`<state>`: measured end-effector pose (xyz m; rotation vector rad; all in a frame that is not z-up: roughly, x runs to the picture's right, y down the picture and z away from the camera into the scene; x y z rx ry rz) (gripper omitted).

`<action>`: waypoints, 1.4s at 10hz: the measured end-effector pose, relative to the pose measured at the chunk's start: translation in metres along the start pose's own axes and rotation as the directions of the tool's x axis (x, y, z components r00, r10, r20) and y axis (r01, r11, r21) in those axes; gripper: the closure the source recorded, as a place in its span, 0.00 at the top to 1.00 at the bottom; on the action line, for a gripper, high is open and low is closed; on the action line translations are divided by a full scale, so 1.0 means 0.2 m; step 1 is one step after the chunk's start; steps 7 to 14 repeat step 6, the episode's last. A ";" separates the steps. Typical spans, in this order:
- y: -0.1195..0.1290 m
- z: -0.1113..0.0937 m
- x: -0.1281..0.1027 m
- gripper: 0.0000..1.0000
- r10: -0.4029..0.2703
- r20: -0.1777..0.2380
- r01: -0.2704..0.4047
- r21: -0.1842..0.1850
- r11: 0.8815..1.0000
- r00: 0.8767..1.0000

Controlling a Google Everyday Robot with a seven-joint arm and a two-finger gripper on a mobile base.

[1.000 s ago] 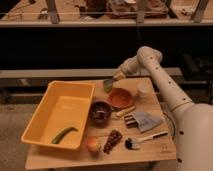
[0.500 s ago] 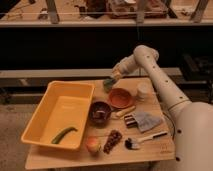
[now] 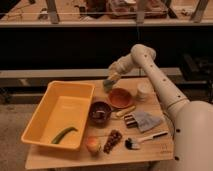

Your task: Place sponge in plastic cup

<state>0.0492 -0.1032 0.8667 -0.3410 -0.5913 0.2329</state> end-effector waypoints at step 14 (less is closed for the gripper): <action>-0.01 -0.24 0.24 0.80 -0.048 -0.098 0.044 -0.047 0.998 0.994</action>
